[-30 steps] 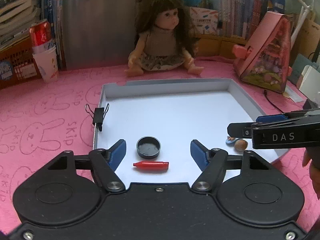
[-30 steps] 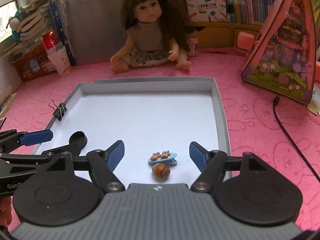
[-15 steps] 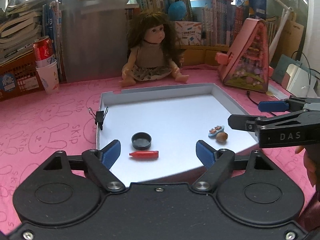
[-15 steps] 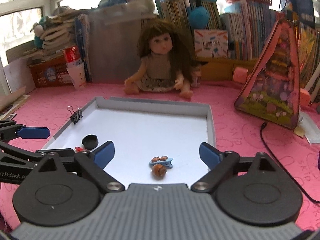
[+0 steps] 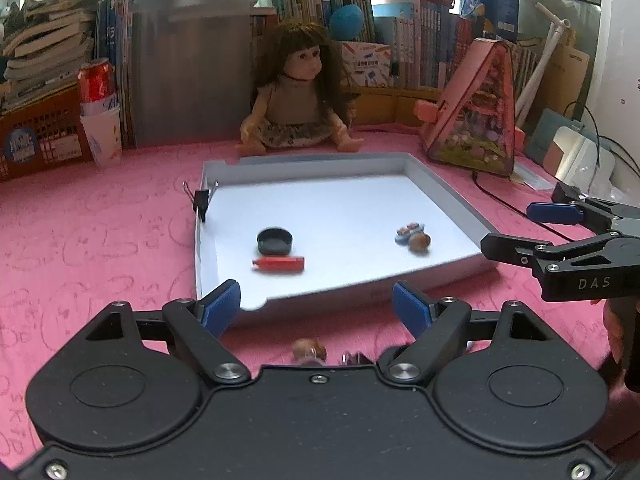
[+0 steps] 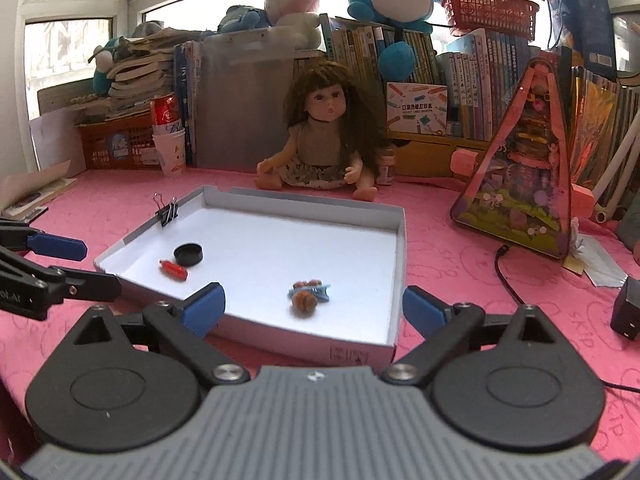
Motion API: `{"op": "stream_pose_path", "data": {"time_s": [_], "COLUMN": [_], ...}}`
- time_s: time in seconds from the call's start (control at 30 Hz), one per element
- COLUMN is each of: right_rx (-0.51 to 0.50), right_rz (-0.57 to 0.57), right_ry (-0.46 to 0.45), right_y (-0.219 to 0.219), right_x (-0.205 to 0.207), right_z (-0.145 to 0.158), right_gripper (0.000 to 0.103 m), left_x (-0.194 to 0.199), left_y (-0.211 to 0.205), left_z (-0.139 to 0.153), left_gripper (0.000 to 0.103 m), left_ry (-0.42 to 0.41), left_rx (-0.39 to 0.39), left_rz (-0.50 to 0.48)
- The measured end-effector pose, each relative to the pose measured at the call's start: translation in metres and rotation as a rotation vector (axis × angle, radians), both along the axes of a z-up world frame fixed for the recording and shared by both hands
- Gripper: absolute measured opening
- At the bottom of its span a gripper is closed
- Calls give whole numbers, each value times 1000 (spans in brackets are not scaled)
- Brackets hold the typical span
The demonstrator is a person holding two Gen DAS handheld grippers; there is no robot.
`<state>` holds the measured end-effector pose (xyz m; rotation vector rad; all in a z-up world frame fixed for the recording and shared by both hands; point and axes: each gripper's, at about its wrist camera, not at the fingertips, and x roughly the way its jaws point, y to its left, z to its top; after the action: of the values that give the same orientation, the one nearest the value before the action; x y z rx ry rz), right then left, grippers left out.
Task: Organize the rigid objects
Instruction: 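Withdraw both grippers from the tray toward the remaining objects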
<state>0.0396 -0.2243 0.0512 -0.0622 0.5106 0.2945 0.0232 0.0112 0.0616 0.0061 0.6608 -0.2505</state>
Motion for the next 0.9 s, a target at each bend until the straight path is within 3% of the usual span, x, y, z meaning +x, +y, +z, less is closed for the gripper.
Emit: {"op": "stream_pose_path", "data": {"time_s": [0.33,0.53,0.7,0.8,0.9], "right_rx": [-79,-92,-86,-111,-131], "right_rz": [51,86,113,109,102], "right_ry": [9,38,65,75,89], "right_y": [0,4,8,11,14], "right_x": [-22,-29,-32,-33,-32], "right_z": [-11,-23,-31,-35,-38], "right_gripper": [99,99,98,95,93], "left_x": [-23,-36,-41,-43,-45], "left_y": [0,-3,-5,-4,-3], "left_z": [-8,-15,-24,-28,-30], "left_gripper": [81,75,64,51,47], "left_ry": [26,33,33,55,77], "left_rx": [-6,19,63,55,34], "left_rz": [-32,-74,-83,-93,-120]}}
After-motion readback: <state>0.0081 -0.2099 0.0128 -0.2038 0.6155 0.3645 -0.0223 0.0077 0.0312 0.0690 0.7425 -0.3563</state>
